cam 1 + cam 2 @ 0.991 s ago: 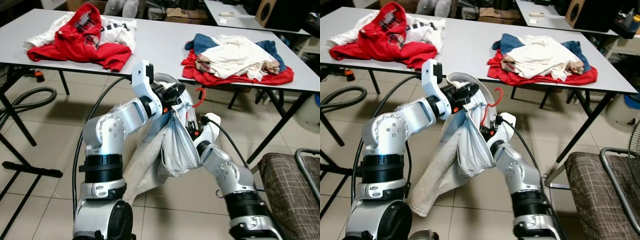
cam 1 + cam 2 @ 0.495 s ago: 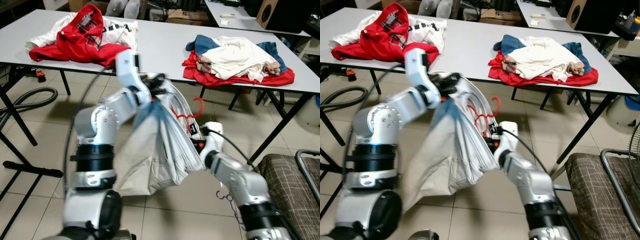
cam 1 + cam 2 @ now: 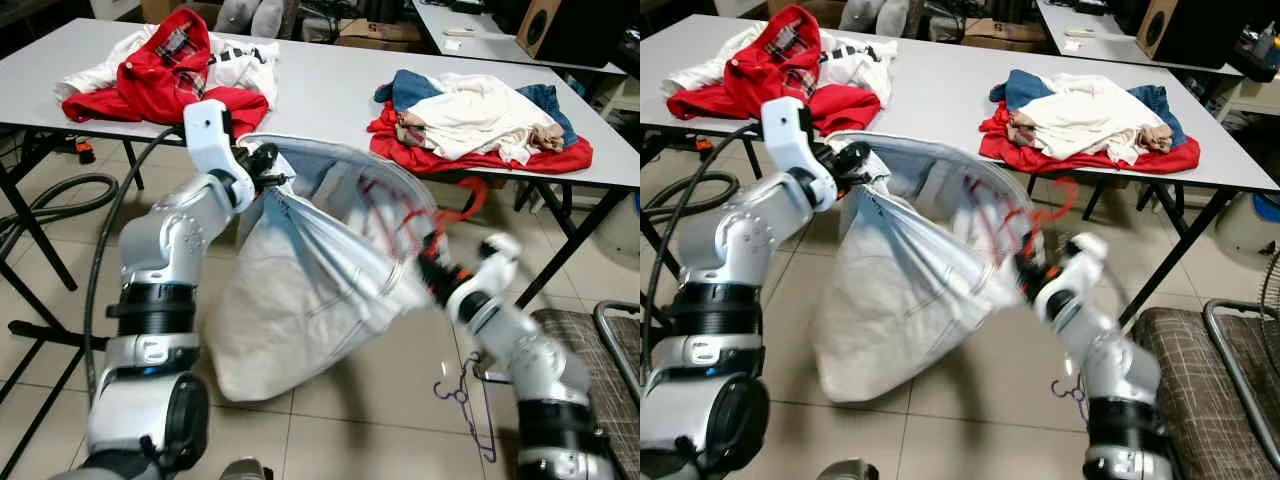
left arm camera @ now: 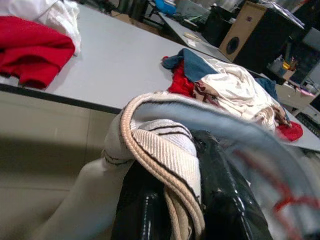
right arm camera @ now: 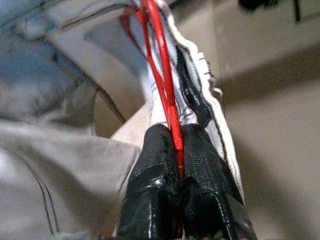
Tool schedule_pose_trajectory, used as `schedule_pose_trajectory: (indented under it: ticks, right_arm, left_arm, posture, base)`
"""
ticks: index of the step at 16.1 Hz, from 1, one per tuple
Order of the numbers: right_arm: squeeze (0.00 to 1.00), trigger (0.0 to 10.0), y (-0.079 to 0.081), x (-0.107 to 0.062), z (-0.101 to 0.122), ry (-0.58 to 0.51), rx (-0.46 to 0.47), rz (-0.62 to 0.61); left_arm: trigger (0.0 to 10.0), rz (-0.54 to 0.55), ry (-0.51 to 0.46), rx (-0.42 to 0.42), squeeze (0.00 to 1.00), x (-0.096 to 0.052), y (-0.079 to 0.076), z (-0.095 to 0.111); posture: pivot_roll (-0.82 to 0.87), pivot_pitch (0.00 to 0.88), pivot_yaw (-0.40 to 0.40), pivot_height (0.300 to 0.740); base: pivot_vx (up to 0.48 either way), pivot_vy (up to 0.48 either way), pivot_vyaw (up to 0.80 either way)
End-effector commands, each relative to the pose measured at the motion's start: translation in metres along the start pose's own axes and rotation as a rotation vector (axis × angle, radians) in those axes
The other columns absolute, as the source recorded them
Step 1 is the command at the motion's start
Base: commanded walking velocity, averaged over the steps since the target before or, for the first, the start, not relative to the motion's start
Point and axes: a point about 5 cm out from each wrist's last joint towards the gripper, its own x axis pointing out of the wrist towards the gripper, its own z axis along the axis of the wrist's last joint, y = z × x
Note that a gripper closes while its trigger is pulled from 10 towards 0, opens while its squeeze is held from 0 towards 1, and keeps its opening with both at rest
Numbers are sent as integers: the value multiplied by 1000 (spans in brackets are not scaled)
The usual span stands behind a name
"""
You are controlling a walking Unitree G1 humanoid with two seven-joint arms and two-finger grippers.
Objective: Hang hanger
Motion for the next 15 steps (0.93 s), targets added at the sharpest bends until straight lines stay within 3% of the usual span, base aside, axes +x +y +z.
schedule_pose_trajectory:
  ticks: [1,2,3,4,5,6,7,8,10,15]
  right_arm:
    - [0,10000,-21,-11,20,-90,-2,-99]
    - [0,10000,-16,-11,36,-163,1,-91]
    - [0,10000,-4,-12,68,-288,0,-62]
    - [0,10000,3,-13,80,-328,-11,-34]
    - [0,10000,3,-13,80,-328,-11,-34]
    - [0,10000,10,-14,88,-345,-28,-10]
    - [0,10000,35,-15,97,-328,-111,92]
    - [0,10000,35,-15,97,-328,-111,92]
    - [0,10000,65,-17,92,-251,-250,216]
    - [0,10000,96,-17,75,-167,-348,345]
  left_arm:
    - [0,53,-109,75,0,-9,11,22]
    - [0,79,-66,109,0,-8,16,7]
    - [0,162,47,170,0,-7,32,-33]
    - [0,199,109,203,0,-8,40,-54]
    - [0,199,109,203,0,-8,40,-54]
    - [0,211,160,228,0,-10,45,-70]
    - [0,201,293,262,0,-13,43,-115]
    - [0,201,293,262,0,-13,43,-115]
    - [0,143,413,310,0,-17,30,-161]
    - [0,-69,472,297,0,-18,-19,-202]
  posture:
    - [95,0,-33,740]
    - [99,0,-40,740]
    - [98,0,-46,740]
    - [96,0,-49,740]
    - [96,0,-49,740]
    - [93,0,-50,740]
    - [78,0,-56,740]
    - [78,0,-56,740]
    - [66,0,-59,740]
    - [56,0,-72,740]
  base:
    - [0,0,0]
    - [0,0,0]
    - [0,0,0]
    - [0,0,0]
    - [0,0,0]
    - [0,0,0]
    - [0,0,0]
    - [0,0,0]
    - [0,0,0]
    - [0,0,0]
